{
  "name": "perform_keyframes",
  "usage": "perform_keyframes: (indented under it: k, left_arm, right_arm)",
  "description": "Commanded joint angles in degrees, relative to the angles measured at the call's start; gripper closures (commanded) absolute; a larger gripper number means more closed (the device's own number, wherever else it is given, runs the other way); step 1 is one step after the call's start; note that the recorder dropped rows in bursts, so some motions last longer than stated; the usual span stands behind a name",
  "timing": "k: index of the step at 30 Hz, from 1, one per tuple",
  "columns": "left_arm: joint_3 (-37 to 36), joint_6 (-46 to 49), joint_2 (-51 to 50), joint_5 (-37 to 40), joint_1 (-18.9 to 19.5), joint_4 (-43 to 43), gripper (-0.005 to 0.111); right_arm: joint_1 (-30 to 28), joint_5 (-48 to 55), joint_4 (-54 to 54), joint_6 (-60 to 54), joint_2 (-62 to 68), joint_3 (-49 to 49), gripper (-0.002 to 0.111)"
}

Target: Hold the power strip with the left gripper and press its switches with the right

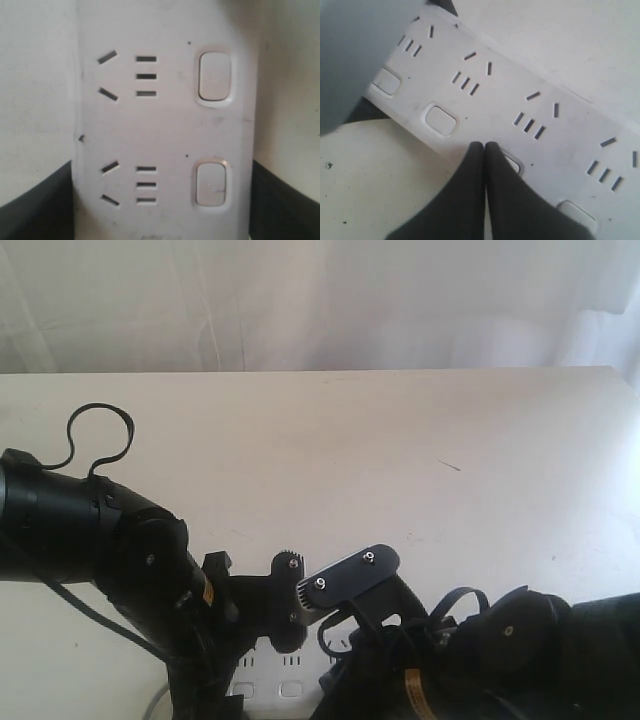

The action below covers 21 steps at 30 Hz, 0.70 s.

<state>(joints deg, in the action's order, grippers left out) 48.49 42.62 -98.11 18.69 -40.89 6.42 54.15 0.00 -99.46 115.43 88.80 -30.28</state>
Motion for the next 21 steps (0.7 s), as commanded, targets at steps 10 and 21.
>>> perform_keyframes:
  k: [10,21]
  left_arm:
    - [-1.7,0.8,-1.3,5.1,-0.4,-2.8,0.107]
    - [-1.7,0.8,-1.3,5.1,-0.4,-2.9,0.107]
  right_arm:
    - [0.1,0.9,-0.5,-0.2,2.7,0.5,0.108]
    - [0.1,3.9,-0.5,-0.2,2.7,2.9,0.108]
